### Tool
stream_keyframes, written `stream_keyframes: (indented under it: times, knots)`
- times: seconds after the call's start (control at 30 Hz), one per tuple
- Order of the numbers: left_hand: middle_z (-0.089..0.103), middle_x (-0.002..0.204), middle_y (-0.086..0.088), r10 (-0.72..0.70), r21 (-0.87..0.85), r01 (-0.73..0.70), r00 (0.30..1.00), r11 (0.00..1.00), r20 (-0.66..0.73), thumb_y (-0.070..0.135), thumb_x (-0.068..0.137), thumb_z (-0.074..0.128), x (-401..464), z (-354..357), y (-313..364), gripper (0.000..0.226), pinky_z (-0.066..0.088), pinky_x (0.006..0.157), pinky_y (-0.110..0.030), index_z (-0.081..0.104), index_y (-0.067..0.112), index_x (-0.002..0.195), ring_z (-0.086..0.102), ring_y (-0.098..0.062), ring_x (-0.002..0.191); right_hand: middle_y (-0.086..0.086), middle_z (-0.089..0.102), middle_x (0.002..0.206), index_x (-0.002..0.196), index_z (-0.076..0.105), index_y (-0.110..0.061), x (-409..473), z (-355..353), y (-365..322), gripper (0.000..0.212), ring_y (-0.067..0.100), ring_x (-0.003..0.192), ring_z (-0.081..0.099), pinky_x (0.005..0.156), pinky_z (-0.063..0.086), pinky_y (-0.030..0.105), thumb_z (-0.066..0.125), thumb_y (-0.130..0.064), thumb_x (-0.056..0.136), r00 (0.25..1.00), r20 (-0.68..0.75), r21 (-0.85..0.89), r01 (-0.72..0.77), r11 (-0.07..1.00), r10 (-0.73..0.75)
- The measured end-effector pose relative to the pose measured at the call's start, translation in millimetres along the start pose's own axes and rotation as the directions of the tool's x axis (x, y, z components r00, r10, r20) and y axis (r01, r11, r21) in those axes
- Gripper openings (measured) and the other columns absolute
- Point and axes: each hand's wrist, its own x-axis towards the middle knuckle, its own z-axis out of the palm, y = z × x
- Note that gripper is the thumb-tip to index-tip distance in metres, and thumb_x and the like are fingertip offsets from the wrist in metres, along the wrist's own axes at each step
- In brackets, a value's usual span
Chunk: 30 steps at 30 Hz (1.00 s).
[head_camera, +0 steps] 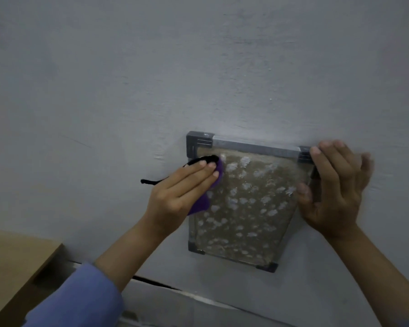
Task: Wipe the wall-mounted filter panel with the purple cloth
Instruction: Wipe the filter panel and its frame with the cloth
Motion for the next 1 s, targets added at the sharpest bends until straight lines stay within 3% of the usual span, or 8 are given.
stream_keyframes:
  times: [0.2,0.3,0.5,0.7,0.83,0.93,1.0]
  knots:
    - [0.066,0.116,-0.012,0.074,-0.078,-0.066,0.992,0.995,0.099,0.005,0.081,0.073,-29,2,3,0.03,0.049,0.098,-0.036,0.068,0.0,0.11,0.063,-0.025,0.11,0.018,0.043,0.133,0.132,0.044,-0.001,-1,3,8,0.048,0.033,0.129,0.041,0.116,0.014,0.045,0.031,-0.033,0.099,0.997,0.036,-0.08,0.069,0.994,-0.066]
    - [0.067,0.114,-0.014,0.1,-0.121,-0.078,0.978,0.99,0.183,0.009,0.08,0.074,-43,-5,5,0.031,0.056,0.086,-0.04,0.068,-0.001,0.109,0.064,-0.027,0.108,0.019,0.043,0.133,0.133,0.043,-0.002,-2,4,8,0.049,0.033,0.128,0.041,0.114,0.02,0.046,0.028,-0.034,0.099,0.997,0.028,-0.096,0.073,0.993,-0.07]
    - [0.062,0.123,-0.014,0.116,-0.06,-0.118,0.993,0.991,-0.03,0.0,0.086,0.068,-4,-18,-24,0.03,0.054,0.088,-0.041,0.065,-0.002,0.116,0.059,-0.027,0.116,0.02,0.042,0.131,0.129,0.043,0.0,0,5,6,0.047,0.036,0.124,0.044,0.111,0.023,0.047,0.027,-0.031,0.098,0.997,0.025,-0.121,0.082,0.989,-0.079]
    - [0.066,0.117,-0.012,0.158,-0.107,-0.164,0.986,0.981,-0.058,-0.001,0.087,0.066,-5,1,-24,0.023,0.054,0.087,-0.042,0.069,-0.001,0.109,0.063,-0.026,0.111,0.02,0.042,0.131,0.129,0.042,0.0,-1,3,5,0.047,0.037,0.123,0.044,0.109,0.025,0.049,0.028,-0.029,0.096,0.997,0.026,-0.14,0.075,0.987,-0.072]
    - [0.068,0.113,-0.011,0.191,-0.144,-0.19,0.982,0.971,-0.002,0.003,0.084,0.071,-14,-1,-23,0.022,0.053,0.091,-0.039,0.071,0.0,0.106,0.064,-0.025,0.108,0.02,0.041,0.131,0.131,0.04,-0.001,0,3,4,0.047,0.037,0.125,0.043,0.109,0.025,0.05,0.029,-0.028,0.095,0.998,0.039,-0.132,0.063,0.989,-0.058]
    - [0.067,0.117,-0.011,0.246,-0.139,-0.238,0.968,0.961,0.044,0.005,0.087,0.07,-15,-9,-26,0.023,0.053,0.091,-0.04,0.07,0.001,0.109,0.062,-0.025,0.112,0.02,0.041,0.131,0.132,0.039,-0.002,0,4,5,0.047,0.037,0.124,0.043,0.107,0.027,0.051,0.029,-0.027,0.094,0.998,0.032,-0.129,0.063,0.99,-0.059]
    - [0.065,0.121,-0.011,0.225,-0.098,-0.224,0.974,0.97,-0.003,0.005,0.089,0.067,-8,-12,-27,0.025,0.052,0.092,-0.04,0.068,0.001,0.113,0.06,-0.024,0.115,0.02,0.042,0.131,0.132,0.039,-0.003,-1,6,6,0.047,0.037,0.124,0.044,0.107,0.027,0.051,0.029,-0.027,0.093,0.998,0.028,-0.122,0.059,0.991,-0.056]
